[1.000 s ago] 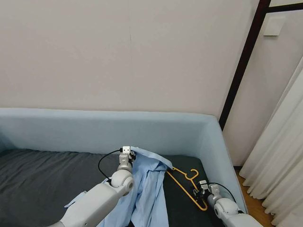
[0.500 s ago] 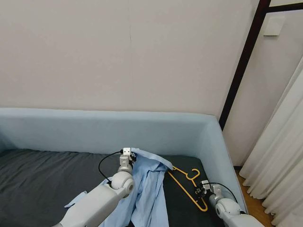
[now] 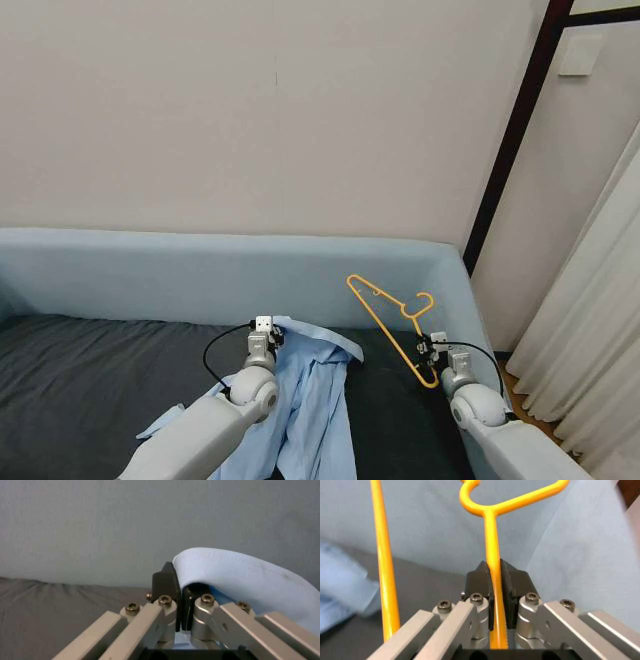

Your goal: Pick up the clothes from the sofa and hang them on the clothes hanger.

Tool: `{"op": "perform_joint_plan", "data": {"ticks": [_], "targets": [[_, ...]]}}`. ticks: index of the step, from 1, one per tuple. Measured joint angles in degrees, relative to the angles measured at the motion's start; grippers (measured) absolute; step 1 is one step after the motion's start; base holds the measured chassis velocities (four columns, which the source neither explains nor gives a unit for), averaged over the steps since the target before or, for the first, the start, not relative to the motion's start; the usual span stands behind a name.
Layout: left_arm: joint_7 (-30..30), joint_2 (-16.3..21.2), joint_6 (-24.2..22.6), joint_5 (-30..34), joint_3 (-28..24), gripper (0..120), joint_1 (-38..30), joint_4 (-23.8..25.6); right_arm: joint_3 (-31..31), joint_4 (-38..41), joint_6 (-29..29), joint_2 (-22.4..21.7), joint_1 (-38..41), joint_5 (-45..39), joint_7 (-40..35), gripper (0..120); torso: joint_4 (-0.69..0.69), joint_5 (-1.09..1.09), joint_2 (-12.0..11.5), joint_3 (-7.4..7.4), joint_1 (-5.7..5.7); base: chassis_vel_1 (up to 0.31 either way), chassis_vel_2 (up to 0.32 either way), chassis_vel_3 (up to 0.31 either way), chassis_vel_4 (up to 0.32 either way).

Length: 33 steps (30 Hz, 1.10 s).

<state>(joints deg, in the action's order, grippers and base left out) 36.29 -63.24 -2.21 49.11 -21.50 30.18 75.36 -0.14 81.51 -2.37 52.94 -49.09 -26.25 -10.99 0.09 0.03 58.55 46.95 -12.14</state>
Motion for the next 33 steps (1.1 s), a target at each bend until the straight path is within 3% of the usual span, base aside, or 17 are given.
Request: {"op": "perform_joint_plan", "data": {"ticks": [4, 7, 13, 18, 24, 33], "targets": [[0.3, 0.1, -0.3, 0.2, -0.2, 0, -0.3, 0.5, 1.4, 4.0, 1.4, -2.1, -4.5, 4.7, -0.8, 4, 0.01, -0.01, 0.0, 0.0, 0.0, 0.0, 0.0, 0.0, 0.0], [1.1, 0.7, -1.1, 1.2, -0.6, 0, -0.8, 2.1, 4.1, 8.6, 6.4, -4.3, -11.1, 16.8, -1.6, 4, 0.0, 0.0, 0.0, 0.0, 0.01, 0.0, 0.0, 0.0, 0.0], [2.2, 1.7, -2.3, 2.0, -1.0, 0, -1.4, 4.4, 6.7, 12.5, 10.8, -4.8, -17.5, 28.7, -2.1, 4, -0.03, 0.0, 0.0, 0.0, 0.0, 0.0, 0.0, 0.0, 0.0], [2.5, 3.9, -3.2, 3.0, -1.1, 0, -1.4, 7.1, 7.5, 11.4, 15.3, -3.9, -21.5, 39.7, -1.7, 4, -0.02, 0.0, 0.0, 0.0, 0.01, 0.0, 0.0, 0.0, 0.0], [3.1, 6.9, -5.3, 5.2, -1.8, 0, -2.4, 11.0, 5.2, 10.5, 16.2, -1.7, -22.1, 43.3, -1.6, 4, -0.02, 0.01, 0.0, 0.0, 0.01, 0.0, 0.0, 0.0, 0.0], [8.3, 8.8, -10.1, 8.9, -3.7, 0, -4.9, 15.4, 0.0, 10.6, 13.4, 1.7, -16.9, 40.1, -2.3, 4, -0.03, 0.01, 0.0, 0.0, 0.01, 0.0, 0.0, 0.0, 0.0]]}}
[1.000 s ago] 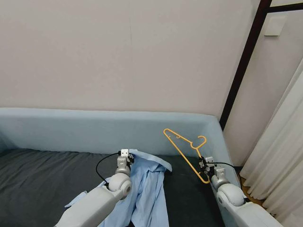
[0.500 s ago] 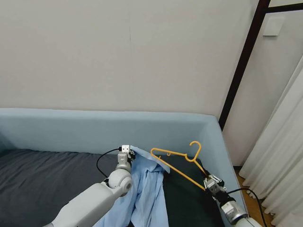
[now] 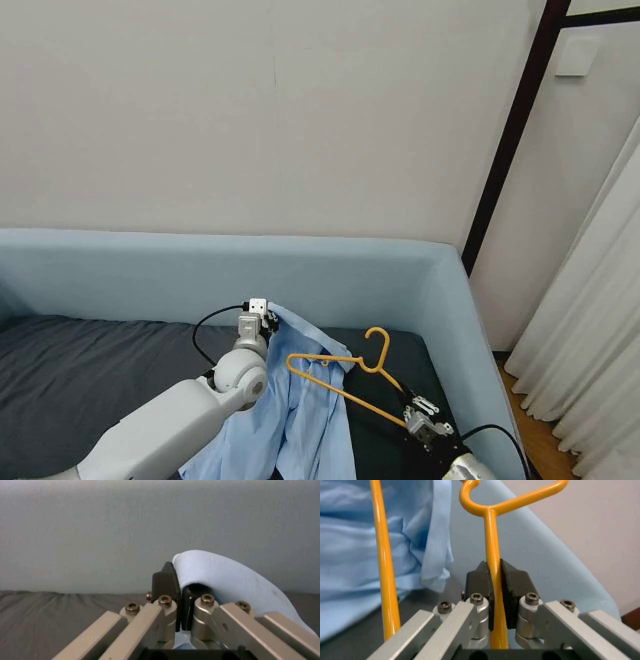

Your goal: Pick up the clothes from the sofa and hang them on the clothes hanger.

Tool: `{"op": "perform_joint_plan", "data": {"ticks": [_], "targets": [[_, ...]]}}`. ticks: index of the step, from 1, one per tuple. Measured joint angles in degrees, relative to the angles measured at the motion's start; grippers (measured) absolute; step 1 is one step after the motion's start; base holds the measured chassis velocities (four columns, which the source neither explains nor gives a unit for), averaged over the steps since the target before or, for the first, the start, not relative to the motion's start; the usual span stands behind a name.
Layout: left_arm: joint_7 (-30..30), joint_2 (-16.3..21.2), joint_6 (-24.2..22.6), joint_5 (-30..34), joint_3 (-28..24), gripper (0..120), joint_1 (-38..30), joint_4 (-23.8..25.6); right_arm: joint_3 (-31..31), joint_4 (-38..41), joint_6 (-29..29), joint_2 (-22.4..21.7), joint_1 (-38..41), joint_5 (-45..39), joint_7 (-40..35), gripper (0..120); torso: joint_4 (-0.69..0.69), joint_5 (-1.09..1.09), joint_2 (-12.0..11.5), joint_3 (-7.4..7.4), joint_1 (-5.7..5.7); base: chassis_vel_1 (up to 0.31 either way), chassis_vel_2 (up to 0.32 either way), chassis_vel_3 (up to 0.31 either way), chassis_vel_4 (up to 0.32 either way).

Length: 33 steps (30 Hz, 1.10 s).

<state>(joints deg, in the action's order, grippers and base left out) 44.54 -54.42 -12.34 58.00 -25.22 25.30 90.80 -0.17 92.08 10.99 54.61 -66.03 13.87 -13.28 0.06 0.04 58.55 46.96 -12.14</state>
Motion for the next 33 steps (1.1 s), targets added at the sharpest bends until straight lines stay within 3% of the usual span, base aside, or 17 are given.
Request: {"op": "perform_joint_plan", "data": {"ticks": [11, 26, 29, 33], "targets": [[3.6, -0.3, -2.5, 2.4, -1.5, 0, -1.3, 2.4, -3.7, -3.5, -1.0, 3.8, 3.8, 0.6, -0.8, 4, 0.01, 0.0, 0.0, 0.0, 0.0, 0.0, 0.0, 0.0, 0.0], [5.8, 0.2, -3.5, 4.0, -1.1, 0, 0.4, 6.1, -6.7, -6.0, -4.7, 4.7, 8.2, -2.7, -3.7, 4, 0.01, -0.01, 0.0, 0.0, 0.0, 0.0, 0.0, 0.0, 0.0], [6.8, -0.3, -3.9, 4.2, -1.1, 0, 0.7, 7.0, -7.4, -6.4, -5.7, 4.8, 9.2, -2.7, -4.5, 4, 0.0, -0.01, 0.0, 0.0, 0.0, 0.0, 0.0, 0.0, 0.0], [9.7, -3.8, -4.9, 4.7, -2.0, 0, 0.1, 9.3, -9.4, -7.4, -8.3, 5.2, 12.3, -2.5, -6.4, 4, 0.01, -0.02, 0.0, 0.0, 0.0, 0.0, 0.0, 0.0, 0.0]]}}
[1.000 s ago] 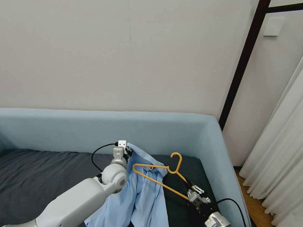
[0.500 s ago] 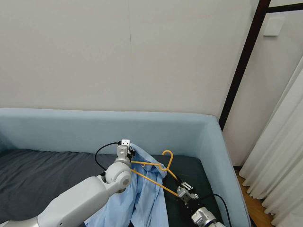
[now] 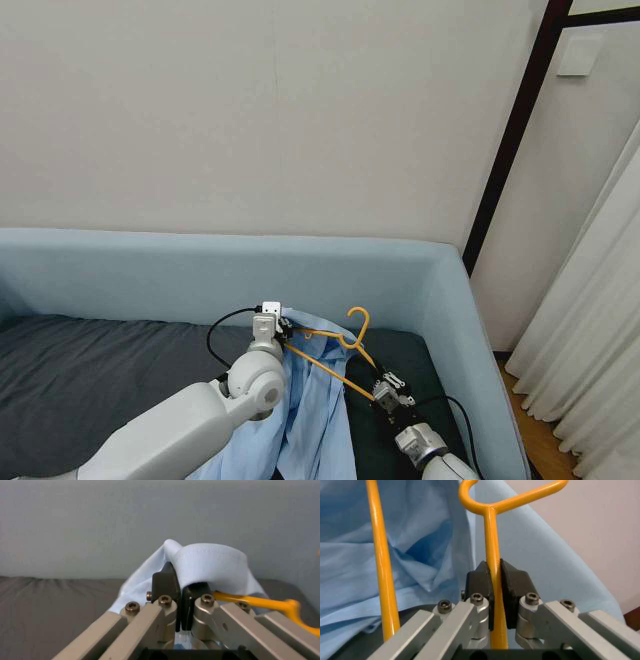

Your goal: Pick up the clothes from the sofa and hang them on the clothes hanger.

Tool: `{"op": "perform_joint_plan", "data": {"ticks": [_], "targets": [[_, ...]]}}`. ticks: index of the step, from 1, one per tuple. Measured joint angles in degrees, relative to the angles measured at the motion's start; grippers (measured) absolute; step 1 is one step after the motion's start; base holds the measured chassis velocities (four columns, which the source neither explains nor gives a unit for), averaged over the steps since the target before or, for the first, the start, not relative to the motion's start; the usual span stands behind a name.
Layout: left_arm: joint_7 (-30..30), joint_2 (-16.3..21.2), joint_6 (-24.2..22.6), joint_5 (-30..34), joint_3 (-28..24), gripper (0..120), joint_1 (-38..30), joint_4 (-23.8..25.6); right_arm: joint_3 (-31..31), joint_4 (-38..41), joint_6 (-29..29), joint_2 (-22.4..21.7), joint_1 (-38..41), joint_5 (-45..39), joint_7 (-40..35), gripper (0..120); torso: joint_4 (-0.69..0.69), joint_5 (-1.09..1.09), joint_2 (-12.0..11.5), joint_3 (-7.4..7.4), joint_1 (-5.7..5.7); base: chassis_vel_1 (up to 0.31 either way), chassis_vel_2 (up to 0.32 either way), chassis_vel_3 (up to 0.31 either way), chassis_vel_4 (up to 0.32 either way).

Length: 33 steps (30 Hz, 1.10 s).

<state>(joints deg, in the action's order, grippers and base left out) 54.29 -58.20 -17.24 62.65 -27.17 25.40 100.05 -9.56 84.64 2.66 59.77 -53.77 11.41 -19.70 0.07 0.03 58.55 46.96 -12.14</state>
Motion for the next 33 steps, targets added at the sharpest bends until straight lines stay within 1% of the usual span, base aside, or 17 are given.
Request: {"op": "perform_joint_plan", "data": {"ticks": [2, 3, 5, 7, 11, 15, 17, 19, 23, 24, 27, 31, 33], "targets": [[0.5, -0.6, -0.1, 0.2, -0.2, 0, -0.4, 0.2, -0.2, -0.1, -0.3, 0.1, 0.5, 0.0, -0.3, 4, 0.0, 0.0, 0.0, 0.0, 0.0, 0.0, 0.0, 0.0, 0.0], [1.9, -2.0, -0.4, 1.2, -0.8, 0, -1.5, 0.7, -0.5, -0.3, -1.3, 0.2, 1.7, 0.0, -0.9, 4, 0.0, -0.01, 0.0, 0.0, 0.0, 0.0, 0.0, 0.0, 0.0], [3.8, -3.3, -0.6, 2.7, -1.6, 0, -3.2, 1.5, -0.9, -0.3, -2.8, -0.1, 3.2, -0.1, -1.8, 4, 0.01, -0.02, 0.0, 0.0, 0.0, 0.0, 0.0, 0.0, 0.0], [4.6, -3.8, -0.7, 3.3, -1.9, 0, -3.9, 1.9, -1.1, -0.3, -3.3, -0.4, 3.9, -0.1, -2.0, 4, 0.01, -0.01, 0.0, 0.0, 0.0, 0.0, 0.0, 0.0, 0.0], [8.0, -5.6, -0.6, 5.3, -2.4, 0, -6.2, 3.1, -2.2, -0.3, -5.4, -2.2, 7.9, 1.3, -2.6, 4, 0.01, -0.01, 0.0, 0.0, 0.0, 0.0, 0.0, 0.0, 0.0], [9.2, -6.7, 0.1, 5.6, -2.4, 0, -6.8, 3.9, -3.5, -0.9, -7.4, -2.8, 11.5, 0.9, -3.2, 4, -0.01, -0.01, 0.0, 0.0, 0.0, 0.0, 0.0, 0.0, 0.0], [9.7, -7.8, 0.7, 5.1, -2.4, 0, -6.7, 3.9, -4.2, -1.3, -8.4, -2.8, 13.3, 2.1, -3.5, 4, -0.02, 0.0, 0.0, 0.0, 0.0, 0.0, 0.0, 0.0, 0.0], [9.7, -8.4, 1.0, 4.5, -2.4, 0, -6.6, 3.6, -4.6, -1.4, -8.6, -2.7, 13.9, 3.5, -3.5, 4, -0.01, 0.0, 0.0, 0.0, 0.0, 0.0, 0.0, 0.0, 0.0], [9.7, -11.1, 1.7, 2.2, -2.3, 0, -6.9, 0.5, -5.6, -1.5, -8.1, -2.1, 14.4, 8.8, -3.1, 4, 0.0, 0.0, 0.0, 0.01, 0.0, 0.0, 0.0, 0.0, 0.0], [9.7, -11.1, 1.7, 2.2, -2.3, 0, -6.9, 0.5, -5.6, -1.5, -8.1, -2.1, 14.4, 8.8, -3.1, 4, 0.0, 0.0, 0.0, 0.01, 0.0, 0.0, 0.0, 0.0, 0.0], [9.6, -12.6, 1.8, 1.4, -2.0, 0, -8.0, -1.6, -6.1, -1.0, -6.9, -1.8, 13.7, 11.0, -2.3, 4, 0.01, -0.01, 0.0, 0.01, 0.0, 0.0, 0.0, 0.0, 0.0], [9.5, -12.9, 1.7, 1.6, -1.8, 0, -9.2, -2.3, -6.4, -0.4, -6.7, -1.7, 13.1, 10.9, -2.0, 4, 0.01, 0.0, 0.0, 0.0, 0.0, 0.0, 0.0, 0.0, 0.0], [9.5, -12.4, 1.0, 2.2, -1.7, 0, -9.5, -2.0, -6.3, -0.2, -6.1, -1.9, 13.0, 10.1, -1.8, 4, 0.0, 0.0, 0.0, 0.0, 0.0, 0.0, 0.0, 0.0, 0.0]]}}
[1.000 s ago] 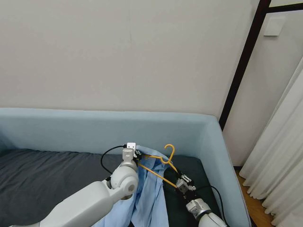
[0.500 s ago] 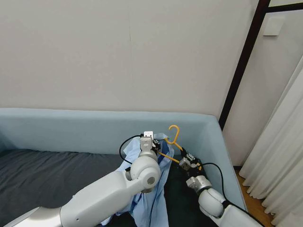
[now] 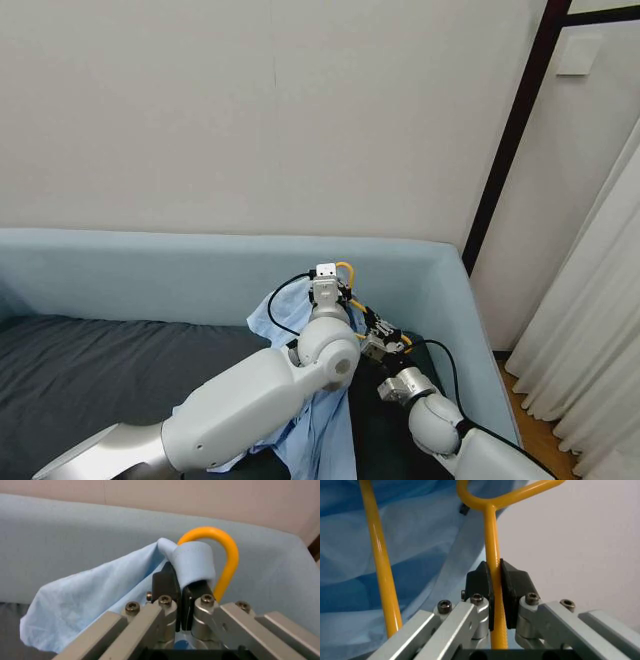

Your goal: Pick up the clothes from the sofa and hang them on the clothes hanger.

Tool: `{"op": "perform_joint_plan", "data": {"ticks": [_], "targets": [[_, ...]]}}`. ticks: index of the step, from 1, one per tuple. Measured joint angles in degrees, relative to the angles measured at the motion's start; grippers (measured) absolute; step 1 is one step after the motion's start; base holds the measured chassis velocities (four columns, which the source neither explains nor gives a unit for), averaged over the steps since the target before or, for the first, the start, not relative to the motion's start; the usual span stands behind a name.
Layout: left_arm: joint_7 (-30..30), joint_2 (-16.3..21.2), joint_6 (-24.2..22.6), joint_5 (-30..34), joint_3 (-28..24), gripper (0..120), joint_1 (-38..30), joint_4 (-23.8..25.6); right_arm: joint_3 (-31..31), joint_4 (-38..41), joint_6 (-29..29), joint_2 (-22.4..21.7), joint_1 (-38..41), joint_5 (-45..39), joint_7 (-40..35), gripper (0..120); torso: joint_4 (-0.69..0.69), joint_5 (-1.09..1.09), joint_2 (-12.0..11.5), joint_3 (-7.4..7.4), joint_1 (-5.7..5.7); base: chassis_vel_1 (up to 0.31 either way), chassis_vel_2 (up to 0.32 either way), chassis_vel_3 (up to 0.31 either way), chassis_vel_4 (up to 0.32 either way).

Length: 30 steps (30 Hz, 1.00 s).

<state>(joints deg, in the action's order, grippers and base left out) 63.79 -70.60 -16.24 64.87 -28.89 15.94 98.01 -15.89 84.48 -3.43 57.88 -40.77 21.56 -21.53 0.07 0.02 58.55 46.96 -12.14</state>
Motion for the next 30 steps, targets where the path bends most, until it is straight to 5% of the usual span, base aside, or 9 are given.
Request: {"op": "perform_joint_plan", "data": {"ticks": [11, 20, 25, 30], "targets": [[-0.1, 5.9, -1.6, -0.6, -0.6, 0, 8.4, 7.6, 2.0, 1.7, -0.1, -2.1, 0.6, -3.1, 0.0, 4, -0.01, 0.01, 0.0, -0.01, 0.01, 0.0, 0.0, 0.0, 0.0], [-0.8, 3.9, -1.2, -4.0, -0.3, 0, 11.9, 7.5, 1.6, 4.0, -1.8, -1.7, 0.4, -3.2, -0.1, 4, 0.0, 0.01, 0.0, -0.01, 0.01, 0.0, 0.0, 0.0, 0.0], [-0.5, 3.6, -2.3, -4.8, 0.6, 16, 13.8, 7.7, 1.5, 5.5, -1.8, -1.8, -0.4, -1.9, -0.1, 4, -0.01, 0.01, 0.0, -0.01, 0.01, 0.0, 0.0, 0.0, 0.0], [0.2, 7.1, -6.8, -5.2, 2.5, 34, 16.5, 11.9, 2.5, 5.8, 0.0, -2.1, -1.4, -1.5, 0.0, 4, 0.01, 0.02, 0.0, -0.01, 0.01, 0.0, 0.0, 0.0, 0.0]]}}
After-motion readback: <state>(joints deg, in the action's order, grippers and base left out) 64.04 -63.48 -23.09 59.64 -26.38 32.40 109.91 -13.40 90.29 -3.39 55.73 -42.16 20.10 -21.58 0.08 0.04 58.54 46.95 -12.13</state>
